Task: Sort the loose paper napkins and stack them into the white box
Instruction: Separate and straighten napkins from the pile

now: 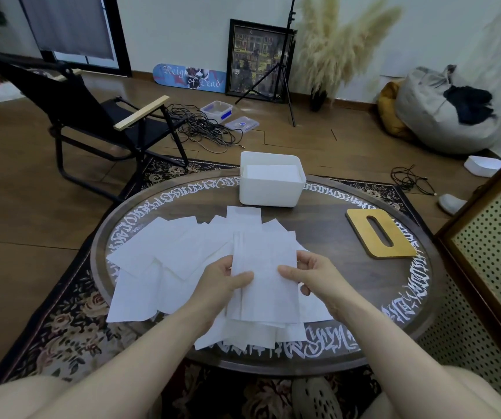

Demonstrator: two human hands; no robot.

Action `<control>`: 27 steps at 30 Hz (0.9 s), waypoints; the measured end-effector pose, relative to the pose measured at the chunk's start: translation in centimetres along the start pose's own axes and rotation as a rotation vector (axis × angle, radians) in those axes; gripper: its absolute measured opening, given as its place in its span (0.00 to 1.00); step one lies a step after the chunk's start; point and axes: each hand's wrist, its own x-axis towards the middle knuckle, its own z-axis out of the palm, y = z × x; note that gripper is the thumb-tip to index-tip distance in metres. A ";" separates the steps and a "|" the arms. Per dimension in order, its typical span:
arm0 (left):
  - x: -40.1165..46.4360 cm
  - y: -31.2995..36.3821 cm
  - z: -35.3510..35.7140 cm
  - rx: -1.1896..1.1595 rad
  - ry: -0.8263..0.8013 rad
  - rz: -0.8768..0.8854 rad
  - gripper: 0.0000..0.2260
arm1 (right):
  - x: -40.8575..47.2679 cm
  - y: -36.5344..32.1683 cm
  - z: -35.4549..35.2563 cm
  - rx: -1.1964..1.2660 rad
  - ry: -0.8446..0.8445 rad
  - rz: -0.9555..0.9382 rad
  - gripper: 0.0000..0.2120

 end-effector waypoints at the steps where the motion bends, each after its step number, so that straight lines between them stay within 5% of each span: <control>1: 0.0 0.0 -0.1 0.006 -0.009 0.004 0.10 | 0.0 -0.1 -0.1 -0.004 0.022 -0.017 0.10; 8: 0.2 0.5 -1.1 0.097 -0.191 -0.018 0.10 | 0.1 0.0 -1.4 -0.132 0.062 -0.033 0.24; 15: 0.0 0.7 -1.7 0.194 -0.474 -0.069 0.14 | -0.2 0.2 -2.3 -0.165 -0.266 0.119 0.29; 19: 0.0 0.9 -1.8 0.258 -0.364 -0.062 0.08 | -0.5 0.4 -2.0 -0.122 -0.293 0.118 0.15; 27: 0.5 0.8 -1.9 -0.064 -0.059 -0.012 0.10 | -0.2 1.4 -0.9 0.209 0.118 0.015 0.10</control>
